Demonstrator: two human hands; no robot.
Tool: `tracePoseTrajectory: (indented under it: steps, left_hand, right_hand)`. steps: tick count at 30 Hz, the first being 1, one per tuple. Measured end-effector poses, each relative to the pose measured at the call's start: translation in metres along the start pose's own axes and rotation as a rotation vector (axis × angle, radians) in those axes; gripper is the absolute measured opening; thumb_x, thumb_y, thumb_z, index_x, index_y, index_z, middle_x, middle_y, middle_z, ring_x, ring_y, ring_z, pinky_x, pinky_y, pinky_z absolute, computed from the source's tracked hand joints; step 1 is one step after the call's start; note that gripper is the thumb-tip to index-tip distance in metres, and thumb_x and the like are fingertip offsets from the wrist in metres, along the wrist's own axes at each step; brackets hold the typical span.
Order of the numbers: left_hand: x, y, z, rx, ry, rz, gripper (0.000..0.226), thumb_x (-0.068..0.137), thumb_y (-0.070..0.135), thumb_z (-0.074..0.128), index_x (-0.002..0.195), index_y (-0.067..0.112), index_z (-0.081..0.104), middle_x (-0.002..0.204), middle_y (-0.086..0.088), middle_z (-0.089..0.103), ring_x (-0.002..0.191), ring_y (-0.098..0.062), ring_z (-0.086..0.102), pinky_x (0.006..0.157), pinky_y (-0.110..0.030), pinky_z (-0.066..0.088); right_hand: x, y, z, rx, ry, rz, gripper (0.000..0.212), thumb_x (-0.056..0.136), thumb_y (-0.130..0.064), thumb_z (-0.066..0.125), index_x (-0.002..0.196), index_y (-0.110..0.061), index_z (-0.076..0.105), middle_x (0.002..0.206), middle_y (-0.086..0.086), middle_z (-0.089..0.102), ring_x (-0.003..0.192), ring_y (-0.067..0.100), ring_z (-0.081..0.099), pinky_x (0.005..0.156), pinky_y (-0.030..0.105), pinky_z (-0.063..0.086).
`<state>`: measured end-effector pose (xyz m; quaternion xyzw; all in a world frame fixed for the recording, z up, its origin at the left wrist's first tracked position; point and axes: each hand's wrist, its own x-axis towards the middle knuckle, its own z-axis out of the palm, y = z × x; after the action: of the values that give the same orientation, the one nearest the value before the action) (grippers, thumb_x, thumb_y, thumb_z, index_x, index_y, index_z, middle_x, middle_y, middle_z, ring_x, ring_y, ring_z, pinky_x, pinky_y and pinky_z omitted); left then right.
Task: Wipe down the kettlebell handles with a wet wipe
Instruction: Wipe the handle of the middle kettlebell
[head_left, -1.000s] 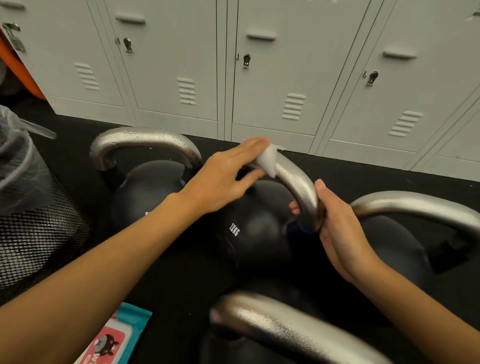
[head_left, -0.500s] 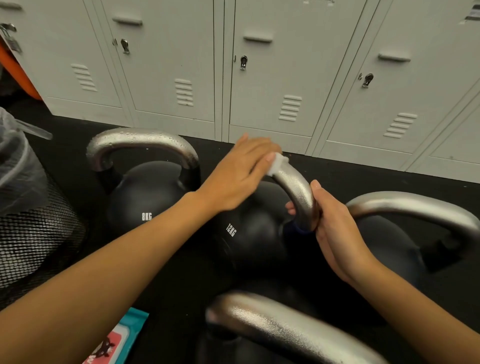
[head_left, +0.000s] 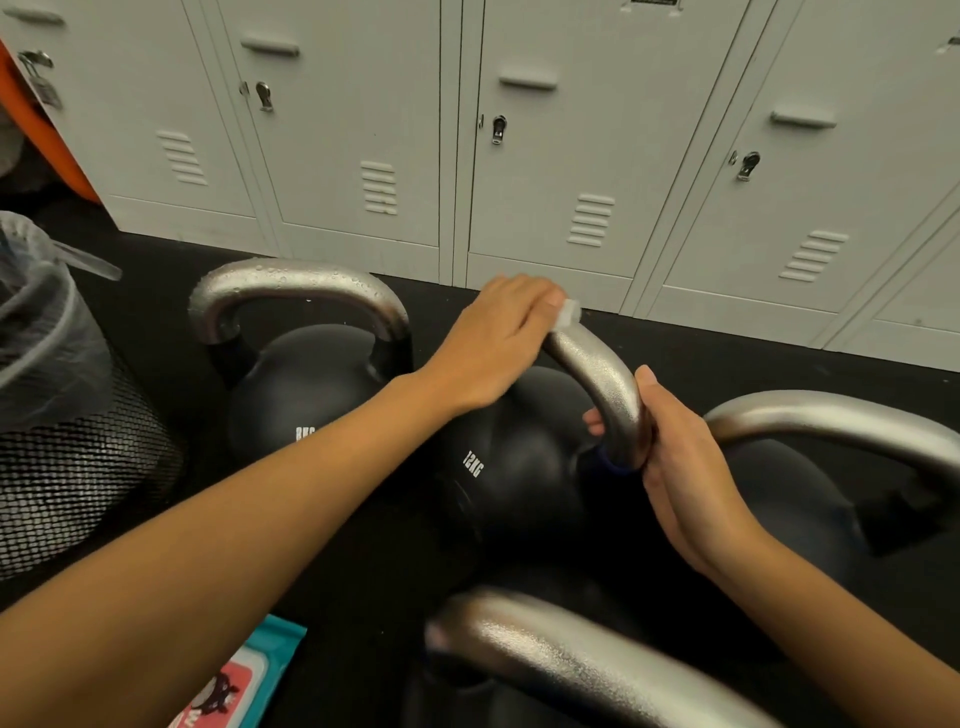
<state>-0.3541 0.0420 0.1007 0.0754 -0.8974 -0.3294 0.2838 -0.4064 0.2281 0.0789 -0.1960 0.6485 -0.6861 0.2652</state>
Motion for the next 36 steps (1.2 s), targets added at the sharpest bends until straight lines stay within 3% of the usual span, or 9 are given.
tracePoseTrajectory:
  steps: [2, 4, 6, 10, 14, 19, 24, 31, 36]
  left_hand:
    - [0.013, 0.006, -0.003, 0.080, -0.130, 0.040, 0.033, 0.102, 0.022, 0.036, 0.081, 0.006, 0.057, 0.079, -0.006, 0.058, 0.080, -0.023, 0.051, 0.104, -0.025, 0.025]
    - [0.027, 0.012, -0.009, 0.102, -0.258, -0.012, 0.035, 0.097, 0.026, 0.038, 0.068, 0.008, 0.048, 0.065, -0.008, 0.045, 0.065, -0.022, 0.039, 0.091, -0.030, 0.035]
    - [0.040, 0.015, -0.016, 0.068, -0.362, -0.129, 0.034, 0.091, 0.031, 0.039, 0.067, 0.009, 0.047, 0.063, -0.007, 0.038, 0.061, -0.018, 0.033, 0.064, -0.033, 0.032]
    - [0.048, -0.001, -0.028, -0.118, -0.466, -0.377, 0.029, 0.095, 0.027, 0.039, 0.075, 0.011, 0.053, 0.064, -0.003, 0.050, 0.065, -0.016, 0.043, 0.070, -0.032, 0.035]
    - [0.037, -0.022, -0.021, -0.462, -0.360, -0.592, 0.033, 0.089, 0.034, 0.038, 0.083, 0.008, 0.057, 0.079, -0.015, 0.059, 0.078, -0.023, 0.053, 0.081, -0.033, 0.040]
    - [0.021, -0.032, -0.005, -0.711, -0.119, -0.771, 0.032, 0.098, 0.021, 0.034, 0.074, 0.013, 0.055, 0.062, -0.002, 0.059, 0.072, -0.016, 0.054, 0.089, -0.032, 0.040]
    - [0.003, -0.040, 0.002, -0.688, -0.022, -0.873, 0.032, 0.101, 0.022, 0.033, 0.089, 0.013, 0.062, 0.103, -0.014, 0.061, 0.106, -0.025, 0.055, 0.106, -0.038, 0.037]
    - [-0.019, -0.026, 0.016, -0.666, 0.133, -0.741, 0.045, 0.098, 0.041, 0.032, 0.122, 0.020, 0.063, 0.120, -0.007, 0.065, 0.119, -0.021, 0.055, 0.108, -0.037, 0.036]
    - [-0.023, -0.004, 0.021, -0.669, 0.238, -0.604, 0.043, 0.106, 0.031, 0.030, 0.147, 0.024, 0.038, 0.148, 0.001, 0.043, 0.138, -0.016, 0.037, 0.117, -0.031, 0.023]
  right_hand:
    - [0.000, 0.000, 0.001, 0.002, 0.001, -0.009, 0.048, 0.101, -0.042, 0.039, 0.103, -0.005, 0.069, 0.084, 0.010, 0.071, 0.082, 0.015, 0.065, 0.083, 0.027, 0.048]
    - [0.000, 0.000, 0.000, 0.002, -0.001, -0.012, 0.048, 0.101, -0.042, 0.039, 0.102, -0.005, 0.069, 0.084, 0.010, 0.071, 0.083, 0.016, 0.064, 0.084, 0.028, 0.048]
    - [0.000, 0.000, -0.001, -0.005, -0.011, -0.009, 0.049, 0.101, -0.042, 0.039, 0.102, -0.005, 0.069, 0.086, 0.011, 0.071, 0.085, 0.016, 0.065, 0.087, 0.030, 0.047]
    - [0.000, 0.000, -0.003, -0.017, -0.019, 0.005, 0.049, 0.102, -0.042, 0.039, 0.102, -0.005, 0.070, 0.089, 0.012, 0.072, 0.088, 0.017, 0.065, 0.090, 0.031, 0.047]
    - [0.000, -0.001, -0.003, -0.013, -0.017, 0.012, 0.047, 0.102, -0.041, 0.038, 0.100, -0.006, 0.070, 0.084, 0.009, 0.071, 0.083, 0.015, 0.065, 0.088, 0.030, 0.046]
    - [0.002, -0.001, -0.002, -0.015, -0.013, 0.006, 0.047, 0.100, -0.044, 0.040, 0.097, -0.009, 0.071, 0.083, 0.009, 0.071, 0.084, 0.016, 0.064, 0.092, 0.037, 0.045]
    - [0.001, -0.001, -0.002, -0.015, -0.021, 0.008, 0.047, 0.098, -0.047, 0.041, 0.101, -0.010, 0.071, 0.085, 0.010, 0.071, 0.086, 0.017, 0.064, 0.095, 0.037, 0.045]
    - [-0.001, -0.002, 0.001, 0.007, 0.002, 0.010, 0.045, 0.102, -0.041, 0.038, 0.101, -0.008, 0.069, 0.080, 0.008, 0.071, 0.079, 0.013, 0.064, 0.084, 0.029, 0.046]
    - [0.000, -0.001, 0.001, 0.017, 0.009, 0.021, 0.046, 0.103, -0.041, 0.038, 0.103, -0.008, 0.069, 0.080, 0.009, 0.070, 0.079, 0.013, 0.064, 0.086, 0.029, 0.045]
